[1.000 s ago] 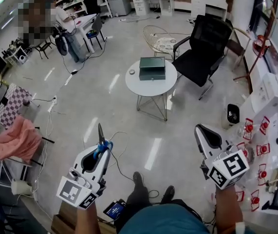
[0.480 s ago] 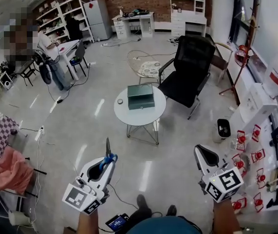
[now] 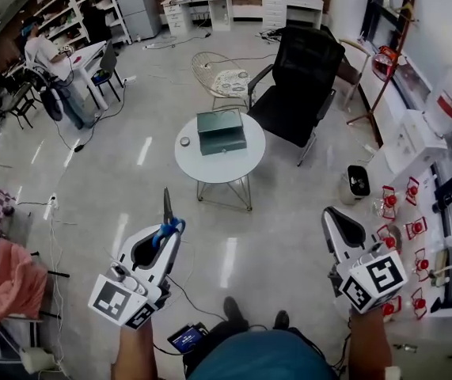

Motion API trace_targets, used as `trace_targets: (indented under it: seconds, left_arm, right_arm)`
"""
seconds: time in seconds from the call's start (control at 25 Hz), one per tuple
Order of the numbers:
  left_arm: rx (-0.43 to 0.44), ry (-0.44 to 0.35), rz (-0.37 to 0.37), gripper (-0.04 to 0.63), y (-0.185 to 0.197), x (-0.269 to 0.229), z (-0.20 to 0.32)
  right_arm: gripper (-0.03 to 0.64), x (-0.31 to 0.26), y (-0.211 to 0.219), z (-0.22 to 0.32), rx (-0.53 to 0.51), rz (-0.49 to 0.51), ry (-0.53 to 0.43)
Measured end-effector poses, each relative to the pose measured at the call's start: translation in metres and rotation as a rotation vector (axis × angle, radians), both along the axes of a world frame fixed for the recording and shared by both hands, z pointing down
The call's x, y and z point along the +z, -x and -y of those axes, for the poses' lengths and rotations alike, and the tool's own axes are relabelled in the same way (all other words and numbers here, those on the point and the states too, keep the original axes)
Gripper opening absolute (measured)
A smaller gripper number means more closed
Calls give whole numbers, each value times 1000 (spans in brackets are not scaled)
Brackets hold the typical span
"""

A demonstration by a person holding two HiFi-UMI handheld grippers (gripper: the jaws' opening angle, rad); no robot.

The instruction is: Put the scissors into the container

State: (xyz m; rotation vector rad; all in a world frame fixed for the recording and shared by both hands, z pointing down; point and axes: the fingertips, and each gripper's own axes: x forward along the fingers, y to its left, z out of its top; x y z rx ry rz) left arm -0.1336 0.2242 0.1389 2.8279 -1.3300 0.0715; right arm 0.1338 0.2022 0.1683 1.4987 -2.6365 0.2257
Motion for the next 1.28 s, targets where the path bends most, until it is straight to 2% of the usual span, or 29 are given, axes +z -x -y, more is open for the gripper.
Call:
trace_targets:
  seconds: [0.16,0.4,0.72,1.0,1.28]
  left_arm:
    - [20,3,-16,66,13,10,26]
    - [32,3,-39,66,79,7,45]
    - [46,0,-61,66,127,6,70]
    - [18,0,-57,66,126,16,95]
    - [-92,6,-33,66,105,9,150]
  right_arm:
    - [41,9,14,21,17,-15,9]
    - [41,2,82,36,25,-36,14]
    - [41,-7,134,56,37,-52,3]
    - [41,7,133,90,9,-45,7]
    - [41,13,113,174,-93,-14,26]
